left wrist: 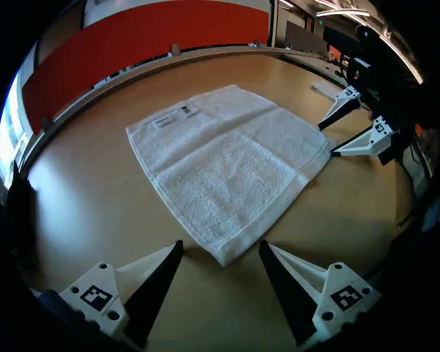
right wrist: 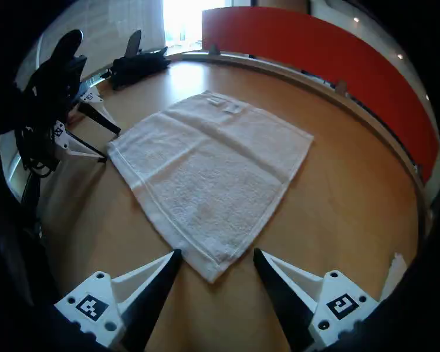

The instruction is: Fold towel

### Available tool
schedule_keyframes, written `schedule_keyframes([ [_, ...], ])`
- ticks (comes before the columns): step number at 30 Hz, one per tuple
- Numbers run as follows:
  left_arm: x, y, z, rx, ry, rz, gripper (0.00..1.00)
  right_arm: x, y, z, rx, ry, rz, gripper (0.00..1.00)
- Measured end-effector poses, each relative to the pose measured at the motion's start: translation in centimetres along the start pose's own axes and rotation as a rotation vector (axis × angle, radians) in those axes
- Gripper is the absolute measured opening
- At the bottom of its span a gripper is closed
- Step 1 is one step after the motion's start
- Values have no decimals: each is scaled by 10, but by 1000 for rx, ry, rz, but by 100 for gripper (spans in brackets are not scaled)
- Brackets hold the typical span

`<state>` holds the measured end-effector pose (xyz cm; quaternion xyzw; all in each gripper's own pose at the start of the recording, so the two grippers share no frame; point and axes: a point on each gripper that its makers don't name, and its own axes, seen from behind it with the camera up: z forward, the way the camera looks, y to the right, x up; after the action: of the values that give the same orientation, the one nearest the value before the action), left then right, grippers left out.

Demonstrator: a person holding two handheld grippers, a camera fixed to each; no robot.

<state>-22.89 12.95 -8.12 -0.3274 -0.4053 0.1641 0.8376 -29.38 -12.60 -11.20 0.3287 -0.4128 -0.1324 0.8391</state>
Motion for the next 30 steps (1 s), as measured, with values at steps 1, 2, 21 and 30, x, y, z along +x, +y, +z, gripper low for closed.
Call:
schedule_keyframes([
  [1,0,0,0,3,-1,0,95,0,0,0,1,0,-2,93],
  [2,1,0,0,6,-1,-1,94,0,-1,0,3,1,-4,92],
  [21,0,8,-2,18,-18,-20,53,1,-5,0,17,-6,-16,49],
  [30,0,2,-3,37,-31,-48,24,2,-2,1,11,-11,5,21],
])
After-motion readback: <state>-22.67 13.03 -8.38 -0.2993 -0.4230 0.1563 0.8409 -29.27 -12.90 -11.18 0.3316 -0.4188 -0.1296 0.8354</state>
